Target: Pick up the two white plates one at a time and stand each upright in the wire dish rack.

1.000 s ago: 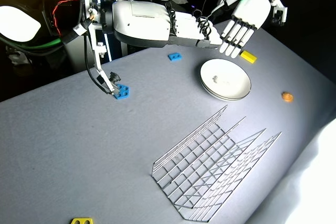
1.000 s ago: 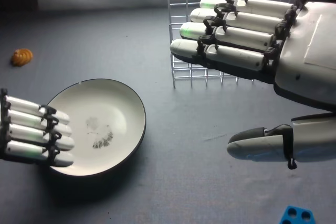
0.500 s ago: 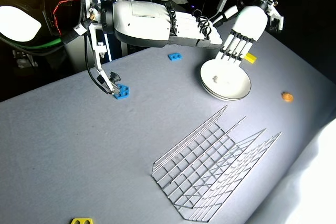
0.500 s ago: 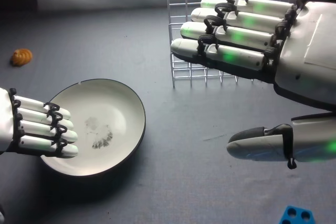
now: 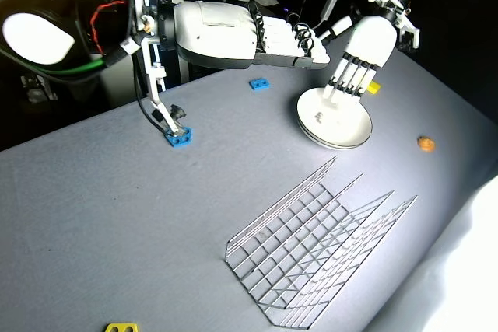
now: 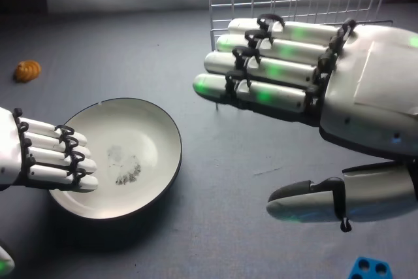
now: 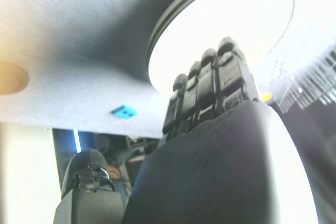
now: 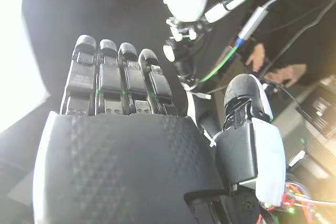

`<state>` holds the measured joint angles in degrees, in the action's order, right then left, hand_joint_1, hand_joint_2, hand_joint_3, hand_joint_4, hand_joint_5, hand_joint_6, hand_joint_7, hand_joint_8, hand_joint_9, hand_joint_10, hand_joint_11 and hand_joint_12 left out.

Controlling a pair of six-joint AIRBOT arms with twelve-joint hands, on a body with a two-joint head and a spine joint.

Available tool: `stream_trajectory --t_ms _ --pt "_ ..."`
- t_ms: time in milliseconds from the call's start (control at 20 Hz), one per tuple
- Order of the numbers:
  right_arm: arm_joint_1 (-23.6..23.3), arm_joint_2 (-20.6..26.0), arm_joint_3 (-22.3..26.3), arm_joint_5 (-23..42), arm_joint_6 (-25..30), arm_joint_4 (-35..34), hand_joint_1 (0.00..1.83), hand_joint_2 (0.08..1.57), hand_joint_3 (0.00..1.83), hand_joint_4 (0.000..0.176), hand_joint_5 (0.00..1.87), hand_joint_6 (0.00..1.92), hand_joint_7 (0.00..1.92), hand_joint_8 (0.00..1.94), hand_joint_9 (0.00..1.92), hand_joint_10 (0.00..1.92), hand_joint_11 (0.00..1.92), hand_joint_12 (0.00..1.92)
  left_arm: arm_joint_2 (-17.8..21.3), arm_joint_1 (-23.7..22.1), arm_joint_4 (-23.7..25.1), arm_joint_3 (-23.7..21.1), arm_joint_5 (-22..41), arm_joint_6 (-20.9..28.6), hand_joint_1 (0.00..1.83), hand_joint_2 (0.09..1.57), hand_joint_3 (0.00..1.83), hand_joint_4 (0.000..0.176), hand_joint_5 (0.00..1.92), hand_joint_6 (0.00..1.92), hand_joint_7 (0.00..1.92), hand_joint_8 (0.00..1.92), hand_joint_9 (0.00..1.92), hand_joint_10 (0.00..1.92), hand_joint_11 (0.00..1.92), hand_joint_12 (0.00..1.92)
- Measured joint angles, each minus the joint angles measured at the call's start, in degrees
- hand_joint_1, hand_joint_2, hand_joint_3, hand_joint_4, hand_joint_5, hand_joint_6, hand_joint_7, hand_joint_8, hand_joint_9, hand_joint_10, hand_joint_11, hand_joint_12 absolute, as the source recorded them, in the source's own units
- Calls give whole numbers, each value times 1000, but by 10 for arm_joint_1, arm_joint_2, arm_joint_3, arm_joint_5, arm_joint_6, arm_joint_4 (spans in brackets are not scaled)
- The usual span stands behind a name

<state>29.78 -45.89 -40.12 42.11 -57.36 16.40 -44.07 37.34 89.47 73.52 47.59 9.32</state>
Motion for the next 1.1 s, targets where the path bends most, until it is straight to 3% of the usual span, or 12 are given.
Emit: stream_trajectory --t_ms 1100 --pt "13 -1 0 10 -28 -13 11 1176 3 0 20 7 13 4 3 1 14 7 -26 35 -11 9 -26 12 0 1025 0 0 0 0 0 0 0 0 0 0"
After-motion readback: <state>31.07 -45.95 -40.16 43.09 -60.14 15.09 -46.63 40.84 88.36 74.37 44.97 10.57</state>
